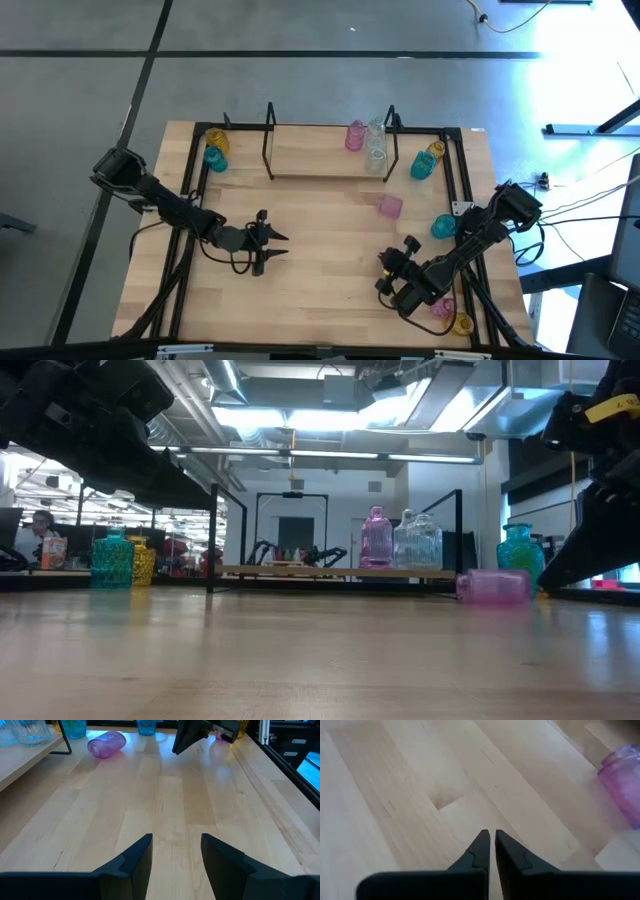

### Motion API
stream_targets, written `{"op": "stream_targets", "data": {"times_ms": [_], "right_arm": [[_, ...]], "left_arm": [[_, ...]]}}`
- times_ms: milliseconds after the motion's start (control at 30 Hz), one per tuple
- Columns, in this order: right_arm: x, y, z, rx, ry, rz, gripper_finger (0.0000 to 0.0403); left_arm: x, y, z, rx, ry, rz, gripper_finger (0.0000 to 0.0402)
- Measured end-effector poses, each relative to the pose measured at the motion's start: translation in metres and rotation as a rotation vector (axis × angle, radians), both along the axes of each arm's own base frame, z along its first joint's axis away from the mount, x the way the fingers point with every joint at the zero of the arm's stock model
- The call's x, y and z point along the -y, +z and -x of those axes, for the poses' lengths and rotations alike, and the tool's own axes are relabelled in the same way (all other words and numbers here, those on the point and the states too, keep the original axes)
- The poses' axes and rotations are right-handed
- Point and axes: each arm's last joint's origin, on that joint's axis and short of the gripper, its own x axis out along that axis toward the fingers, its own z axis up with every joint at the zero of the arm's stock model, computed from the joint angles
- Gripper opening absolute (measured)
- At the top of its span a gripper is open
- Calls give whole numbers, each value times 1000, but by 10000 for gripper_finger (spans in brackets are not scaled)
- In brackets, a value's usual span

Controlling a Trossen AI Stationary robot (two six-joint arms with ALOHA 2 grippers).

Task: Sort vases onto shelf
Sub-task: Put the top pink vase on the shelf aligned with the other pink vase

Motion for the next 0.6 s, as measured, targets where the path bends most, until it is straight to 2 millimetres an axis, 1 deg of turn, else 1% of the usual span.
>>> {"op": "stream_targets", "data": {"times_ms": [67, 133, 200, 300, 367, 433, 533, 600], "right_arm": [[1, 1, 0, -31, 21, 10, 39], [3, 6, -2, -83, 19, 16, 67], [7, 15, -6, -136, 0, 38, 104], [17, 30, -11, -239, -37, 95, 170], [27, 41, -16, -318, -80, 121, 218], [41, 47, -21, -407, -133, 100, 266], [62, 48, -31, -537, -119, 64, 327], [77, 47, -38, -601, -84, 51, 356]], "left_arm": [[0, 0, 0, 0, 0, 0, 162], [0, 0, 0, 0, 0, 0, 162], [0, 0, 0, 0, 0, 0, 162], [0, 0, 0, -4, -2, 0, 162], [0, 0, 0, -7, -10, 4, 162], [0, -1, 0, -11, -12, 5, 162], [1, -1, 0, -13, -20, 8, 162], [1, -1, 0, -17, -23, 10, 162]]}}
